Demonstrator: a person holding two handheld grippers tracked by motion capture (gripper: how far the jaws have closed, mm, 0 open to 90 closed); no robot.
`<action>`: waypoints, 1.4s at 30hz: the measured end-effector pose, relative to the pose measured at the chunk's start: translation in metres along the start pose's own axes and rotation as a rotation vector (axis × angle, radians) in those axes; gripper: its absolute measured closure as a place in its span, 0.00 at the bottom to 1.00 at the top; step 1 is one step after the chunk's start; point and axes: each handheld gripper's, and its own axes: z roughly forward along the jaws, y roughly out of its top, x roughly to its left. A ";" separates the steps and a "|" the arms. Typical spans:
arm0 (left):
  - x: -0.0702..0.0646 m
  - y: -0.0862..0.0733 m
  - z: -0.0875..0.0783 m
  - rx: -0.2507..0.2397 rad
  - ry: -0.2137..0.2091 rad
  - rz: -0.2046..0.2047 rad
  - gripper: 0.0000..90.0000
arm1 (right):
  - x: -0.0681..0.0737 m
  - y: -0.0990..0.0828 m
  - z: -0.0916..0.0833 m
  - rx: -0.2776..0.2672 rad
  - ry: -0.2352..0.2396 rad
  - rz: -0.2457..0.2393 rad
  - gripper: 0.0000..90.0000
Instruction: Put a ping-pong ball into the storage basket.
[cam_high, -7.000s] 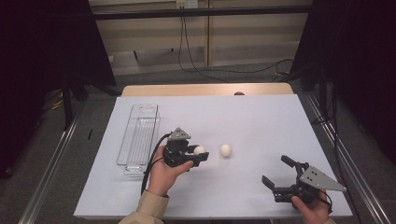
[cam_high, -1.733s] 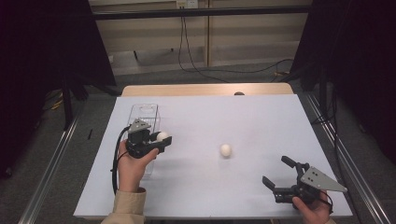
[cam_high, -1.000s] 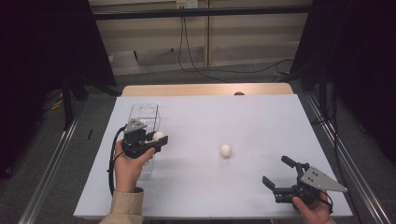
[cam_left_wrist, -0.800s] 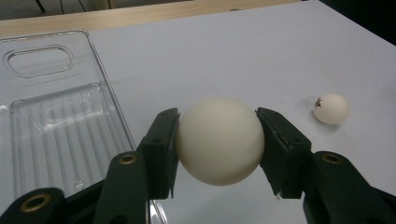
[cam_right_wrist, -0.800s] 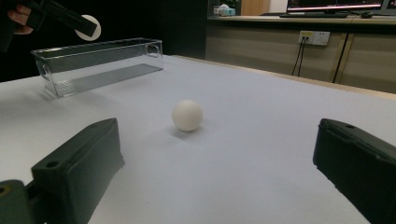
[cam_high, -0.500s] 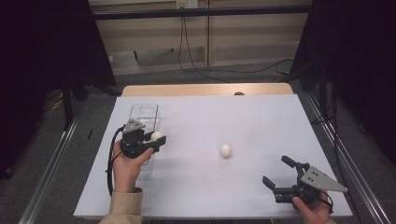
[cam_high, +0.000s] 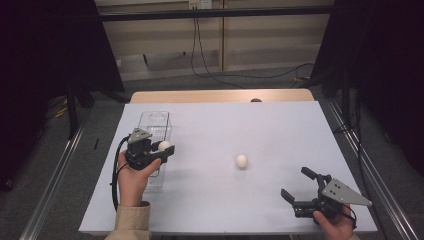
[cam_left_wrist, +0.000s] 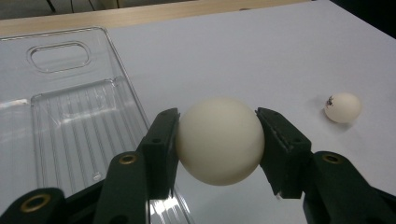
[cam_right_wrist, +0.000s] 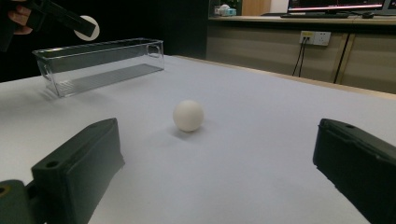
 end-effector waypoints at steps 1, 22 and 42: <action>0.000 0.000 0.000 0.003 0.003 0.002 0.57 | 0.000 0.000 0.000 -0.001 0.001 0.000 0.01; 0.009 -0.003 -0.008 -0.016 0.026 -0.012 0.57 | 0.000 0.000 0.000 -0.001 0.002 0.002 0.01; 0.015 -0.006 -0.008 -0.013 0.047 -0.019 0.57 | 0.000 0.000 0.000 -0.001 0.002 0.000 0.01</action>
